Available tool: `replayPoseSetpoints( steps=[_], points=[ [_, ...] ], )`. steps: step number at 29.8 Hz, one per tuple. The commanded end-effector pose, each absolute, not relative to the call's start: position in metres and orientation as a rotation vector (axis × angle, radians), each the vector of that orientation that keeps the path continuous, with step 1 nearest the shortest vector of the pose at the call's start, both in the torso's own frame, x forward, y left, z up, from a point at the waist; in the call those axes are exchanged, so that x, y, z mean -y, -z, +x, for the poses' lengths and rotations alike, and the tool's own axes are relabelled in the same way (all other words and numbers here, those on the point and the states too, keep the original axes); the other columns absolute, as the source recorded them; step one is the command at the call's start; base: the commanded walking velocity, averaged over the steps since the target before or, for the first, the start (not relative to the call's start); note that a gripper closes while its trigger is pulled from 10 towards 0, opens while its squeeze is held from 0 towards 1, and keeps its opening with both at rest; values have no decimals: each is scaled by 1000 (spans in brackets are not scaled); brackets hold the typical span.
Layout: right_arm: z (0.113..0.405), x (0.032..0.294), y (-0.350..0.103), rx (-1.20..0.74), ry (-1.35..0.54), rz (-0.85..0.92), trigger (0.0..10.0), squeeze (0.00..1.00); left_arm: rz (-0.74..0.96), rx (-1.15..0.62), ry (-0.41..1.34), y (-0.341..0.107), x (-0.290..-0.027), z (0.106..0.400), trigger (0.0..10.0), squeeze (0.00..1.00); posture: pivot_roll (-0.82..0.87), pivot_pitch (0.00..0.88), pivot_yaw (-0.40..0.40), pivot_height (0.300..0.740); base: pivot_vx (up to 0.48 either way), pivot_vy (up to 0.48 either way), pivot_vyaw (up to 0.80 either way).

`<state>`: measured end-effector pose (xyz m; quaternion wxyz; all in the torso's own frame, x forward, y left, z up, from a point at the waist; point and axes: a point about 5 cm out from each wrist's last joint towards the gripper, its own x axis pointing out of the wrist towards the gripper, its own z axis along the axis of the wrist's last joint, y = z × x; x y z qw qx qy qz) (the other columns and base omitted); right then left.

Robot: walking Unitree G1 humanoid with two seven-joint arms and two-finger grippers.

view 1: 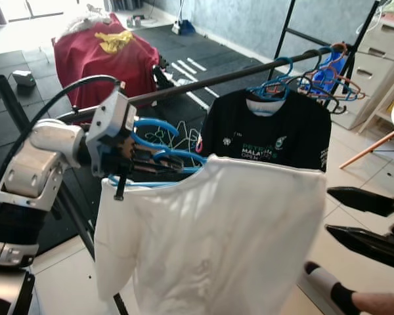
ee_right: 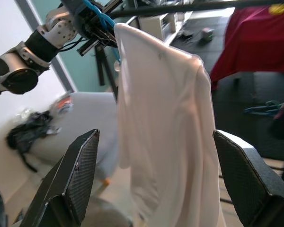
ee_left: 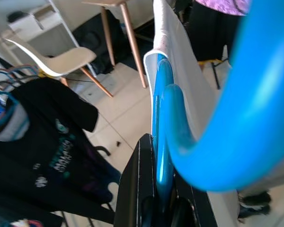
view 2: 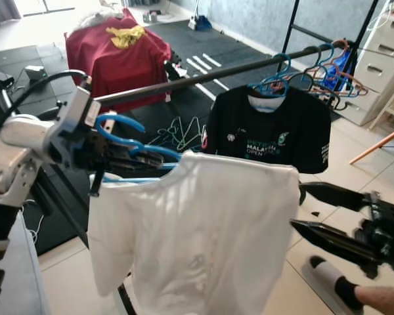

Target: Hang hanger

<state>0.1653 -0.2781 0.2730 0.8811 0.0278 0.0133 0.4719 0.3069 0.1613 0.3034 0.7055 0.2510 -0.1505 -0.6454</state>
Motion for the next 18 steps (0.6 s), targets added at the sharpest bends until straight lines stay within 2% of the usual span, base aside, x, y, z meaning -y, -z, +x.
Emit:
replayPoseSetpoints(
  steps=[1, 9, 18],
  points=[
    [161, 278, -278, -13, -992, 56, 10000, 1000, 586, 361, 1406, -314, -169, 306, 10000, 0, -126, 99, 4, 740, 0, 0, 0],
    [167, 266, -275, 11, -1033, 45, 10000, 1000, 564, 409, 1504, -316, -153, 294, 10000, 0, -125, 96, 5, 740, 0, 0, 0],
    [180, 258, -272, -3, -1044, 12, 10000, 1000, 570, 394, 1563, -314, -152, 288, 10000, 0, -115, 94, 1, 740, 0, 0, 0]
  ],
)
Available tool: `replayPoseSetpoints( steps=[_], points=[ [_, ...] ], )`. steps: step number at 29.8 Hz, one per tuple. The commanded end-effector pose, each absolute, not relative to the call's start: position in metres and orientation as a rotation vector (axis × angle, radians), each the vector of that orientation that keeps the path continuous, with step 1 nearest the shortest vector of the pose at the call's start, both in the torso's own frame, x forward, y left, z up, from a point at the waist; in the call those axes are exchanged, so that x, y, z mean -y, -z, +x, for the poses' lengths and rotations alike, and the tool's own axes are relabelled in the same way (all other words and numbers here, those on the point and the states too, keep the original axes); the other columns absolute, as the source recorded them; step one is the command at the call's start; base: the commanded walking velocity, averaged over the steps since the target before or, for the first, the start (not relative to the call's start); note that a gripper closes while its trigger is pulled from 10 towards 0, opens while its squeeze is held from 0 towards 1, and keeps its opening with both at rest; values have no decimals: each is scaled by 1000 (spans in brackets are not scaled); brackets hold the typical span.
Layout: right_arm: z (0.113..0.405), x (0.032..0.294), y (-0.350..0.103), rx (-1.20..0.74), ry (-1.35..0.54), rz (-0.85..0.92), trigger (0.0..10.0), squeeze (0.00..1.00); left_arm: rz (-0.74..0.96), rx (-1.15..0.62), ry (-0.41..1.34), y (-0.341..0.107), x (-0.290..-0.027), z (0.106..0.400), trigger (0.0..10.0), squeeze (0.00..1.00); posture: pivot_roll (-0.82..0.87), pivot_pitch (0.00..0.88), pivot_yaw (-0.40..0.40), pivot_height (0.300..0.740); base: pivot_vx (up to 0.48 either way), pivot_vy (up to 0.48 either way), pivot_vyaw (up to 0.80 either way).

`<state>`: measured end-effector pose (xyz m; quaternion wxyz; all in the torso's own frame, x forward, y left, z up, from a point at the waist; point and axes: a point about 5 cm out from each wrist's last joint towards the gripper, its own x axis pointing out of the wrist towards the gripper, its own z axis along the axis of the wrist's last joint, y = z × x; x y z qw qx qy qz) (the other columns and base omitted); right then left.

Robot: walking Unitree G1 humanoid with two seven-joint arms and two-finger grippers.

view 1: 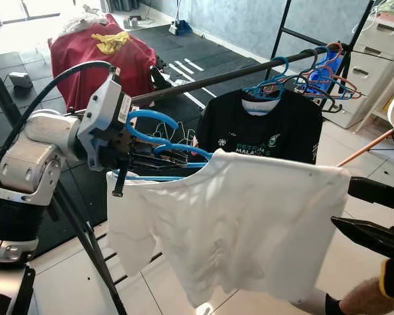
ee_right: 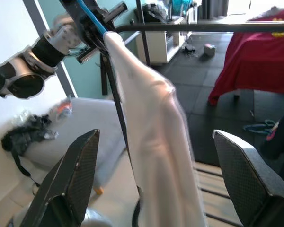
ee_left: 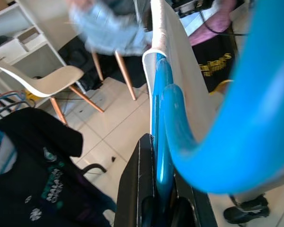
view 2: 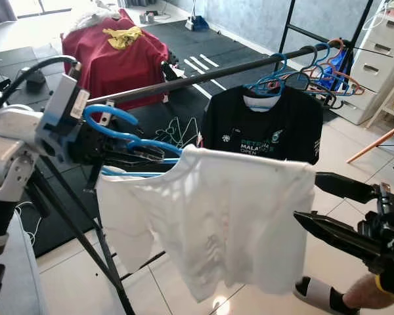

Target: Hang hanger

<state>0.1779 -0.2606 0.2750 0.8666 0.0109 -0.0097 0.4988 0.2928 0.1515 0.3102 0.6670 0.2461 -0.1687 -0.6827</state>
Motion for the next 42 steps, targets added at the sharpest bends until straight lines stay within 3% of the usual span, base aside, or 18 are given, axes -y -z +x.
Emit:
replayPoseSetpoints(
  steps=[1, 3, 4, 15, 30, 42],
  points=[
    [182, 257, -269, -16, -1041, 9, 10000, 1000, 569, 392, 1566, -313, -152, 287, 10000, 0, -115, 94, 1, 740, 0, 0, 0],
    [182, 257, -269, -16, -1041, 9, 10000, 1000, 569, 392, 1566, -313, -152, 287, 10000, 0, -115, 94, 1, 740, 0, 0, 0],
    [186, 251, -261, -50, -1052, 9, 0, 0, 566, 392, 1570, -314, -152, 287, 10000, 0, -114, 94, -3, 740, 0, 0, 0],
    [189, 245, -260, -43, -1069, 6, 0, 0, 558, 397, 1567, -314, -151, 287, 10000, 0, -115, 95, -4, 740, 0, 0, 0],
    [196, 256, -264, 3, -979, -25, 0, 0, 556, 354, 1474, -313, -171, 298, 10000, 0, -112, 87, -4, 740, 0, 0, 0],
    [213, 282, -265, 41, -743, -49, 0, 0, 605, 202, 1160, -298, -221, 327, 10000, 0, -119, 87, -1, 740, 0, 0, 0]
  ],
)
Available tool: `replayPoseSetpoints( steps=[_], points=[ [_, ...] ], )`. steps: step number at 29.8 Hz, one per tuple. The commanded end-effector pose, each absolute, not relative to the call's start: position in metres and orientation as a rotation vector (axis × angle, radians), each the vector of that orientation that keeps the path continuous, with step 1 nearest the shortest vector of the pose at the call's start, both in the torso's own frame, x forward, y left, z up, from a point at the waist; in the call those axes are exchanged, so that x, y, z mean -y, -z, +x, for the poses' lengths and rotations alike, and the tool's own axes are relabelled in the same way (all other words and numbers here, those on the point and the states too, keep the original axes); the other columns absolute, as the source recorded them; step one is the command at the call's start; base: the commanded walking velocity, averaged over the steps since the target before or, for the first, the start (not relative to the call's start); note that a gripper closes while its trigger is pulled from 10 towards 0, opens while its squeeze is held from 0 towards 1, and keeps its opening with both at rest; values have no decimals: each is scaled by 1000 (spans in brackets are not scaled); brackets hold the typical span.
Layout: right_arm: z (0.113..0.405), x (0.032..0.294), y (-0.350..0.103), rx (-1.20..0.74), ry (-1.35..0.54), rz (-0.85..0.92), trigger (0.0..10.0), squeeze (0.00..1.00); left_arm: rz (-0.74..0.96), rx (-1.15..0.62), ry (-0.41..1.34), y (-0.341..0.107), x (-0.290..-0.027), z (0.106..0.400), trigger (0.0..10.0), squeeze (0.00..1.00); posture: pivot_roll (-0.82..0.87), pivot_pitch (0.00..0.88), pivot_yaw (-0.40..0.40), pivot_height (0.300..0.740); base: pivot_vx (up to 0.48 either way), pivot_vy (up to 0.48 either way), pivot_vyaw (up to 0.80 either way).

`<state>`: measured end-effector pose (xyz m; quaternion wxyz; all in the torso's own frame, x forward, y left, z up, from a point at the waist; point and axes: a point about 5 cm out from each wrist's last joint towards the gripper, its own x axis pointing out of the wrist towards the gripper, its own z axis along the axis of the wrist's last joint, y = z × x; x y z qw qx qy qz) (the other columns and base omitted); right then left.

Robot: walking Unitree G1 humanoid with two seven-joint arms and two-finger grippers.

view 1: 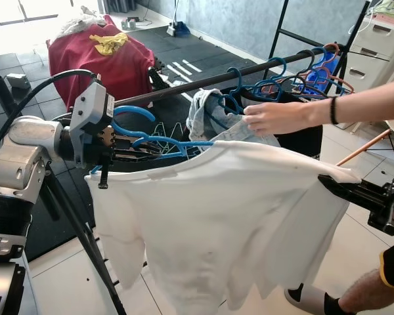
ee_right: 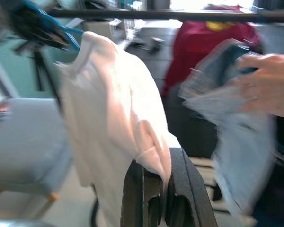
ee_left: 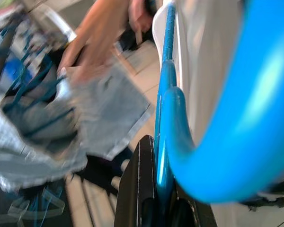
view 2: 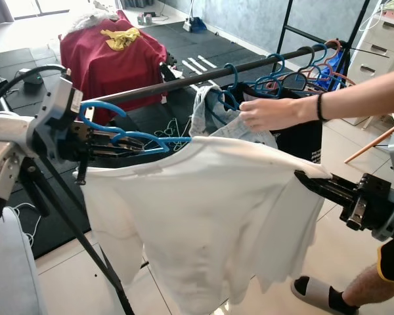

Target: Hang hanger

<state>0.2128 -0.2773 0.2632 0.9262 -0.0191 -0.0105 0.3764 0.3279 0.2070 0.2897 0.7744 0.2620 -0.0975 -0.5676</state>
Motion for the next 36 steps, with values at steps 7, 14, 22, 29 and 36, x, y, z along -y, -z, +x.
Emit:
replayPoseSetpoints(
  steps=[7, 14, 22, 29, 36],
  points=[
    [216, 293, -267, 58, -665, -59, 0, 0, 573, 209, 1121, -301, -238, 327, 10000, 0, -118, 92, -3, 740, 0, 0, 0],
    [221, 297, -268, 77, -623, -63, 0, 0, 559, 212, 1153, -296, -236, 327, 10000, 0, -118, 96, -3, 740, 0, 0, 0],
    [219, 295, -267, 73, -655, -67, 0, 0, 565, 227, 1211, -295, -226, 326, 10000, 0, -119, 97, -1, 740, 0, 0, 0],
    [217, 294, -267, 71, -664, -69, 0, 0, 570, 229, 1213, -296, -225, 328, 10000, 0, -119, 97, -1, 740, 0, 0, 0],
    [217, 280, -261, 56, -747, -55, 9804, 1000, 554, 275, 1319, -297, -204, 321, 10000, 0, -119, 99, -2, 740, 0, 0, 0]
  ],
)
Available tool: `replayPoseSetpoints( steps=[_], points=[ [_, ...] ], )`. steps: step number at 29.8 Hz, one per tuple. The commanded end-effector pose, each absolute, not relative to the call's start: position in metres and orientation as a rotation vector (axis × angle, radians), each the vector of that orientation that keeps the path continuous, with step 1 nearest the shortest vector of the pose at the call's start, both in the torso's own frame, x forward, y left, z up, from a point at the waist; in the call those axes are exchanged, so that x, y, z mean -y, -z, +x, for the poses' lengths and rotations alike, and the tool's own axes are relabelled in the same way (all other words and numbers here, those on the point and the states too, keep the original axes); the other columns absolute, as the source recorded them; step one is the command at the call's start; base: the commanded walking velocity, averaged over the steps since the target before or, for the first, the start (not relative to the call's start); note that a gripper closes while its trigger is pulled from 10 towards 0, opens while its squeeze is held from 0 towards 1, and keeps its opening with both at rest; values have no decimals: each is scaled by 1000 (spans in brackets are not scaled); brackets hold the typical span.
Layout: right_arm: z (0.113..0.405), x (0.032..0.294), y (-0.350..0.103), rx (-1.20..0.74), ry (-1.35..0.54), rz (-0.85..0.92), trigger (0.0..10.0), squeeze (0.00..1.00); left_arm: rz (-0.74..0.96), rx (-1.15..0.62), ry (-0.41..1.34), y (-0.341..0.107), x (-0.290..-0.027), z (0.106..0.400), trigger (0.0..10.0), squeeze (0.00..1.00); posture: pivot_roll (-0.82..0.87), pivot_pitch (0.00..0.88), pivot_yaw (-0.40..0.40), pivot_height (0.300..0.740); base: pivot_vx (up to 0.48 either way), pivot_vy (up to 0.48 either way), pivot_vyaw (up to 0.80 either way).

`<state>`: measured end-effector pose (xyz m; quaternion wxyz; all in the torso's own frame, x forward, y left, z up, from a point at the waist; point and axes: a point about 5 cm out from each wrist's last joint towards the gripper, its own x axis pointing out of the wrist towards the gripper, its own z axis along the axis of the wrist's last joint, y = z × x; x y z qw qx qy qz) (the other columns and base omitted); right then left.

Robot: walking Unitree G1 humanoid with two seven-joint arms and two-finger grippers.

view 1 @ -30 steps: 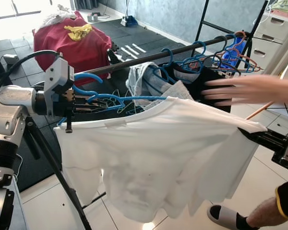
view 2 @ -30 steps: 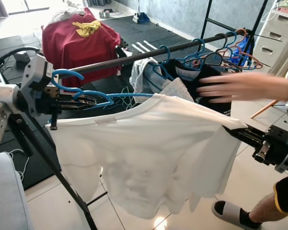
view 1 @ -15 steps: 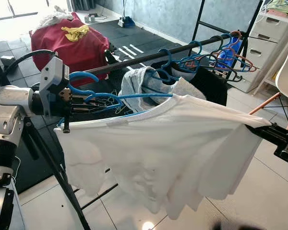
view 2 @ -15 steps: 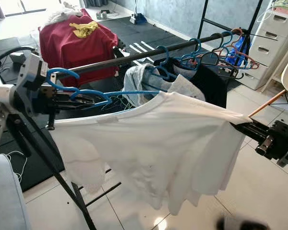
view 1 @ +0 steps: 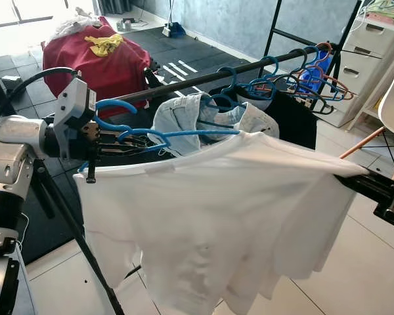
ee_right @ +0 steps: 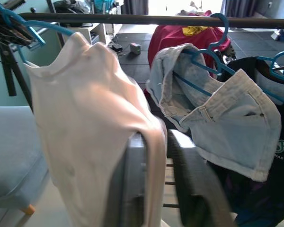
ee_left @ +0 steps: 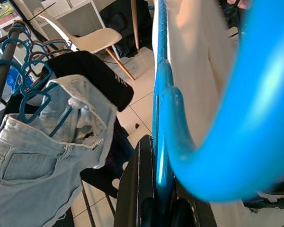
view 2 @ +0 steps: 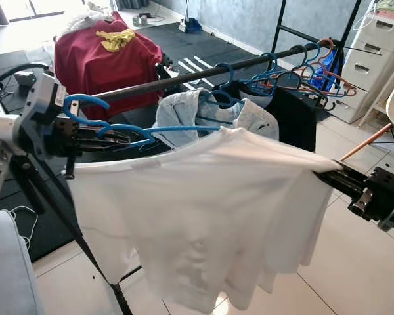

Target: Hang hanger

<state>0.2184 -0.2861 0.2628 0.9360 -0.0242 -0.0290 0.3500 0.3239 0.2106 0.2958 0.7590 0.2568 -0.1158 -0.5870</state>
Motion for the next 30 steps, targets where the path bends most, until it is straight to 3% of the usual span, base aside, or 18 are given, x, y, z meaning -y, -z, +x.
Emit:
replayPoseSetpoints(
  steps=[1, 12, 13, 14, 15, 16, 18, 19, 30],
  points=[
    [217, 279, -262, 55, -753, -58, 10000, 1000, 554, 283, 1333, -298, -202, 320, 10000, 0, -120, 99, -4, 740, 0, 0, 0],
    [219, 287, -265, 70, -677, -120, 10000, 1000, 561, 280, 1329, -299, -204, 321, 10000, 0, -123, 100, -2, 740, 0, 0, 0],
    [220, 287, -265, 73, -669, -129, 10000, 671, 560, 286, 1333, -300, -204, 320, 10000, 0, -123, 100, -2, 740, 0, 0, 0],
    [220, 287, -265, 73, -669, -129, 10000, 671, 560, 286, 1333, -300, -204, 320, 10000, 0, -123, 100, -2, 740, 0, 0, 0],
    [220, 287, -265, 75, -665, -132, 10000, 506, 558, 292, 1339, -301, -203, 319, 10000, 0, -123, 100, -2, 740, 0, 0, 0],
    [220, 285, -265, 75, -674, -135, 10000, 153, 552, 310, 1354, -304, -200, 317, 10000, 0, -122, 100, -2, 740, 0, 0, 0],
    [220, 284, -265, 74, -684, -136, 10000, 153, 549, 322, 1364, -306, -198, 315, 10000, 0, -122, 100, -2, 740, 0, 0, 0],
    [218, 280, -264, 64, -720, -131, 10000, 75, 542, 351, 1387, -312, -194, 311, 10000, 0, -121, 99, -4, 740, 0, 0, 0],
    [216, 255, -264, 19, -947, -130, 10000, 75, 568, 478, 1512, -338, -173, 296, 10000, 0, -117, 85, -2, 740, 0, 0, 0]
  ],
)
